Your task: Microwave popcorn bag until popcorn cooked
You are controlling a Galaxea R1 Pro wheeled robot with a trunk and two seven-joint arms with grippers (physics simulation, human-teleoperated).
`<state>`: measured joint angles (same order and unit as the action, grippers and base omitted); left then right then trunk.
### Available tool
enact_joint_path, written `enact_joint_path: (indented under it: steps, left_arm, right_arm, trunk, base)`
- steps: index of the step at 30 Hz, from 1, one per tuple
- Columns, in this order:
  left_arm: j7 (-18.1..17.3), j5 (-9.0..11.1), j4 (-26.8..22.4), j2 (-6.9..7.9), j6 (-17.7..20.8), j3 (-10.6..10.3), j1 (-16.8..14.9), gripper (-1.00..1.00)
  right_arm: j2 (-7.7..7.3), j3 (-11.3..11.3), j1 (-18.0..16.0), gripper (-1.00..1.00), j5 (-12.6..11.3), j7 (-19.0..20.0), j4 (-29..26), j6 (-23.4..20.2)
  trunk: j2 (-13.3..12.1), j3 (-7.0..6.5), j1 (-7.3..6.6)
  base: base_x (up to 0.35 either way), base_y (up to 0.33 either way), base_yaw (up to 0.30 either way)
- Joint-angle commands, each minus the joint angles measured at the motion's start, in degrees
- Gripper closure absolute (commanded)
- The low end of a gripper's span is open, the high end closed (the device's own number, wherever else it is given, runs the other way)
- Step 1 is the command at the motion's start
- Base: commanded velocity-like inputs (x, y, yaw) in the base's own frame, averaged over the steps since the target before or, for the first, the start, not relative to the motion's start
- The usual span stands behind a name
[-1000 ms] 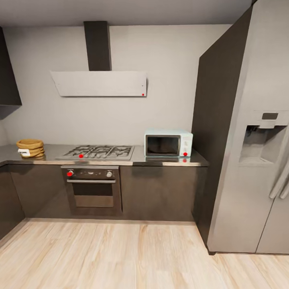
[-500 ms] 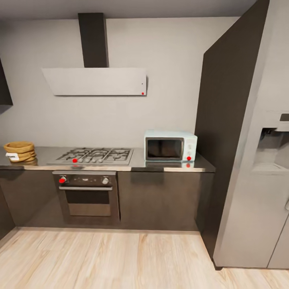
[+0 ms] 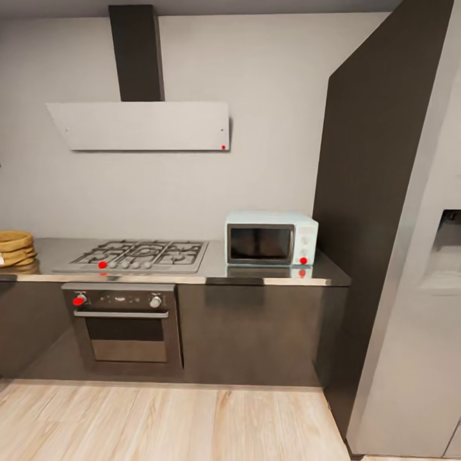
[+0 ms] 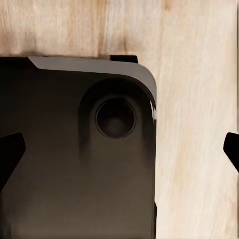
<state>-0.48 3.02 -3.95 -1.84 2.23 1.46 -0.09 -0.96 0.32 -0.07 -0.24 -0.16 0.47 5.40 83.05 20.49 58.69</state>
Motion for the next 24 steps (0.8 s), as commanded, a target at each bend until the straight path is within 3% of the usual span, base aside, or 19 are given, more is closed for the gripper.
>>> enact_joint_path:
  steps: [1, 24]
  left_arm:
    - [-0.05, 0.32, -0.09, -0.01, 0.23, 0.13, 0.0, -1.0]
    - [-0.05, 0.32, -0.09, -0.05, 0.02, 0.13, 0.0, -1.0]
  right_arm:
    - [0.0, 0.03, -0.02, -1.0, -0.02, -0.02, 0.07, 0.27]
    - [0.03, -0.07, -0.02, -1.0, -0.07, -0.02, 0.07, 0.25]
  trunk:
    - [0.02, 0.05, 0.04]
    - [0.02, 0.05, 0.04]
  base:
    - [0.325, -0.085, 0.0]
    - [0.325, -0.085, 0.0]
